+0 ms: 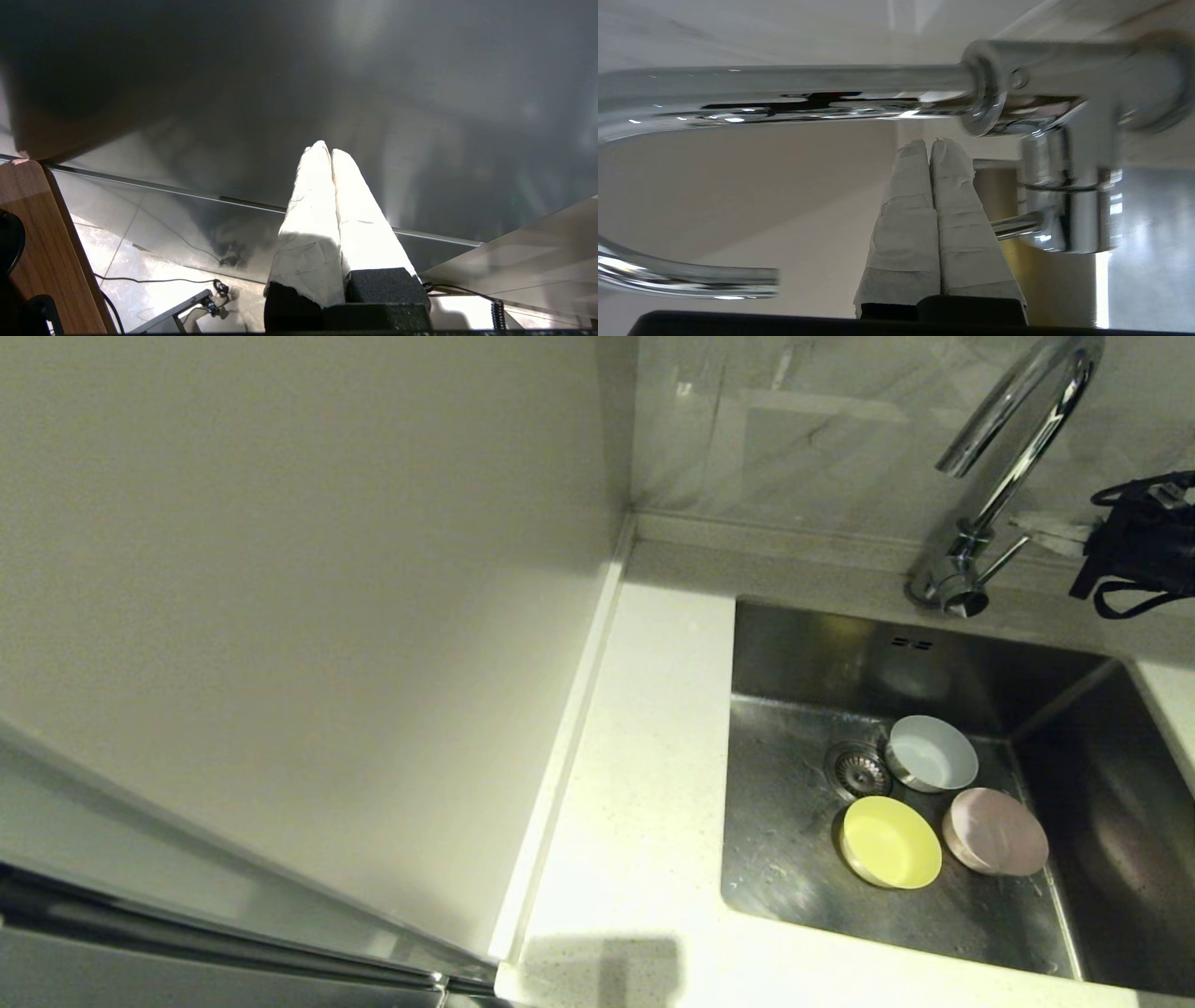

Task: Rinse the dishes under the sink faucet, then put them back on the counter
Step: Turn on the faucet

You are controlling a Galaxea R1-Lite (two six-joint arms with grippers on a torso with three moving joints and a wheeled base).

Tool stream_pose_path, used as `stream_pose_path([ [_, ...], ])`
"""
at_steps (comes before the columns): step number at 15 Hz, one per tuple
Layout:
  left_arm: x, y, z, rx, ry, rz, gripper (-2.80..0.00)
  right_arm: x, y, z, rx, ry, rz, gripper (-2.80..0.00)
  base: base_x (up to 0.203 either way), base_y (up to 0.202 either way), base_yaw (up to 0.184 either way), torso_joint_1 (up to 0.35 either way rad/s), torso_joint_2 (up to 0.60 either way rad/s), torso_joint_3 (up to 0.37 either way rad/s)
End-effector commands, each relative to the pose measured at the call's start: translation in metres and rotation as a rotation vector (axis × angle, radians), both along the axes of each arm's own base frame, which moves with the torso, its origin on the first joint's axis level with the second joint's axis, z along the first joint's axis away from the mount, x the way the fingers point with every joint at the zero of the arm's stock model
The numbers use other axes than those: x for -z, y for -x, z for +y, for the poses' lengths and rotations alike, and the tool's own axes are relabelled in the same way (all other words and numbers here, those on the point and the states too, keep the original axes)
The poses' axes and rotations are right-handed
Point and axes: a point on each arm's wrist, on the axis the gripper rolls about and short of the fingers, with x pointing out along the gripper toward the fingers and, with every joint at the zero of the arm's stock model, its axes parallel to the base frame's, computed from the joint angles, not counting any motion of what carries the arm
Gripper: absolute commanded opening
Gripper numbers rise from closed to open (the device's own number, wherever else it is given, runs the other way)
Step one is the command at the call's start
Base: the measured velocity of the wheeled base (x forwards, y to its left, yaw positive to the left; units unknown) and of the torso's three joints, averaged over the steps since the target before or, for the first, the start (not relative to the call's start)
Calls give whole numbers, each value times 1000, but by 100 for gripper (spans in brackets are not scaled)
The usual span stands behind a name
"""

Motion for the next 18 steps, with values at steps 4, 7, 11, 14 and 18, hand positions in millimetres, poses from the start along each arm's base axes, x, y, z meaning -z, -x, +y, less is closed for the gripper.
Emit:
stream_pose_path([
  [4,1,0,0,0,0,3,-280,1,-1,6,-27,-10,14,-280,0,0,0,0,0,0],
  [7,1,0,0,0,0,3,-280,4,1,-3,-84,9,14,-280,0,0,0,0,0,0],
  [11,1,0,0,0,0,3,-280,7,11,-23,-176,51,-2,-280,0,0,0,0,0,0],
  [14,1,0,0,0,0,3,-280,11,15,-30,-236,55,15,-280,0,0,0,0,0,0],
  [18,1,0,0,0,0,3,-280,13,20,-36,-272,55,28,-280,0,0,0,0,0,0],
])
